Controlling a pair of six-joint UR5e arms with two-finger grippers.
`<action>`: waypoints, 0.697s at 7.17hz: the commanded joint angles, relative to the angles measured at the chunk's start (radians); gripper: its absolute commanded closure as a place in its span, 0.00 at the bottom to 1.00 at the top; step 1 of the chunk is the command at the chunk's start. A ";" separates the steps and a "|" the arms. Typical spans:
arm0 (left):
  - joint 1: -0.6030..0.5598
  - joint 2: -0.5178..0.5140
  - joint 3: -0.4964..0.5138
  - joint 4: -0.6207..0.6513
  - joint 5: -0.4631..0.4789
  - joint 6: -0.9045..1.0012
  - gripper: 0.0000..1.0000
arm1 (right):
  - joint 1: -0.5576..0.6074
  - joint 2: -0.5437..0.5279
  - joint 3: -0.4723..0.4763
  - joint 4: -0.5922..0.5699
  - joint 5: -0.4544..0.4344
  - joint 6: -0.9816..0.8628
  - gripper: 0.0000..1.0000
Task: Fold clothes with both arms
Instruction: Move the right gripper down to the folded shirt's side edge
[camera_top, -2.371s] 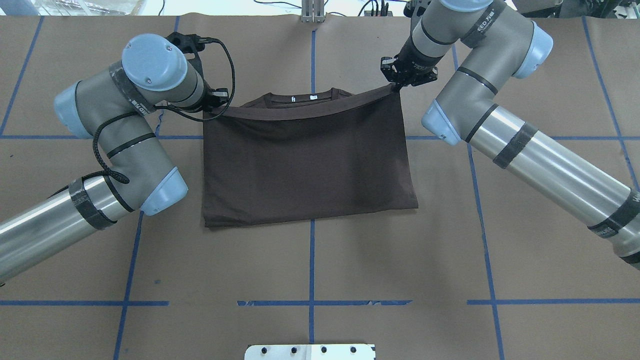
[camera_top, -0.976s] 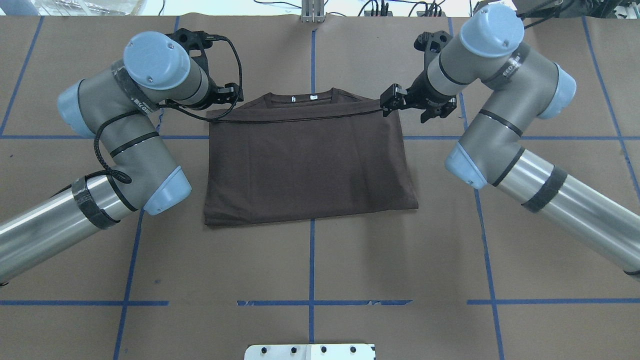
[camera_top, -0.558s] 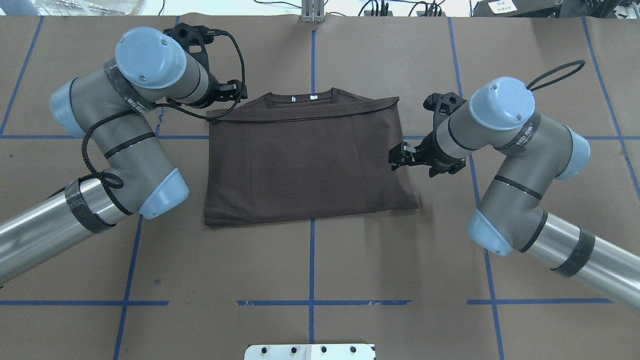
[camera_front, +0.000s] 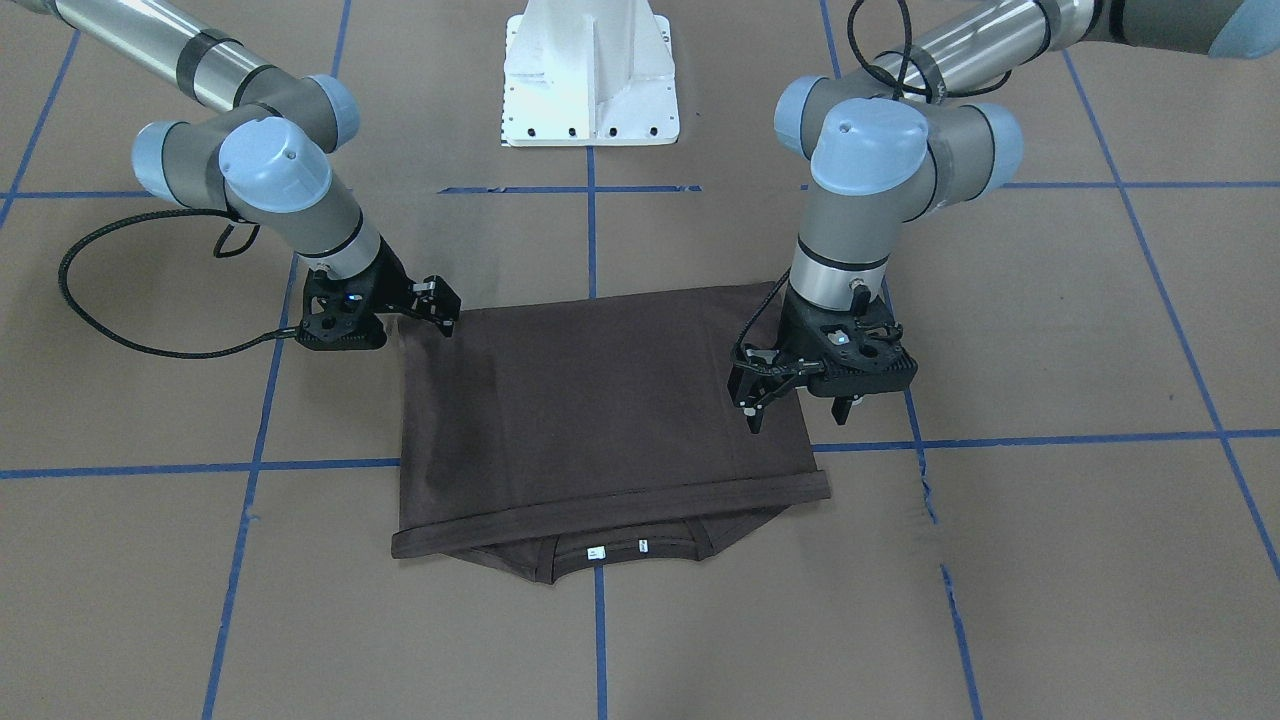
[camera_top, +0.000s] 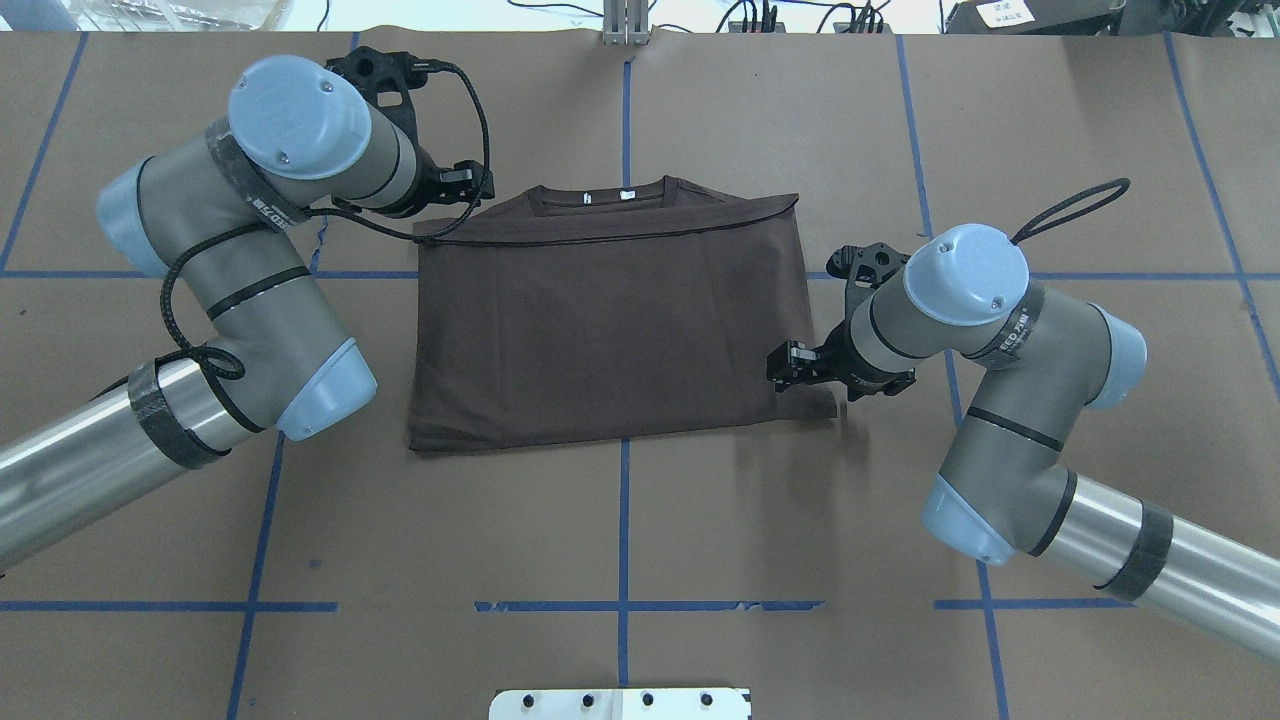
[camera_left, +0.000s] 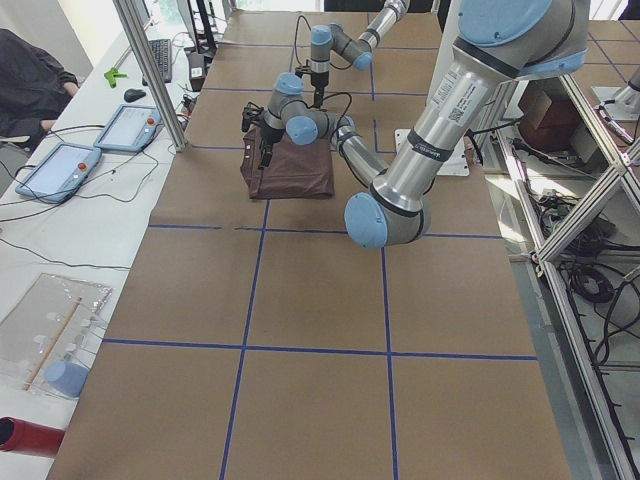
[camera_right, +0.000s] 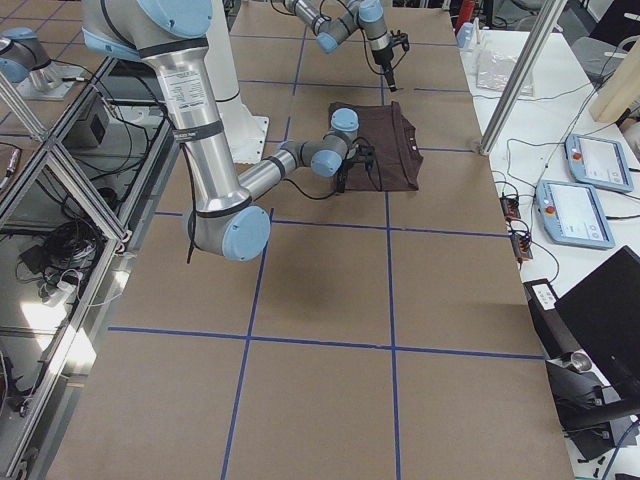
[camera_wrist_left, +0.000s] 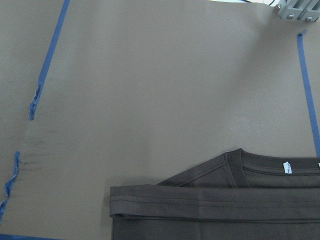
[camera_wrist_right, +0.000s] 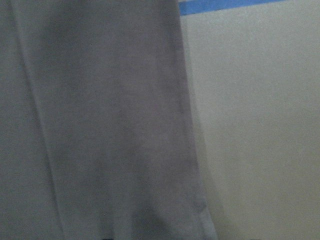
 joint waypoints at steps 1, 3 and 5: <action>0.000 -0.001 -0.001 0.000 0.000 -0.001 0.00 | -0.003 0.000 -0.004 0.000 0.005 -0.003 0.52; 0.000 -0.001 -0.001 0.000 0.002 -0.001 0.00 | -0.003 -0.002 -0.002 0.000 0.010 -0.017 1.00; 0.001 0.000 0.000 -0.003 0.002 -0.002 0.00 | -0.002 -0.012 0.007 0.003 0.001 -0.018 1.00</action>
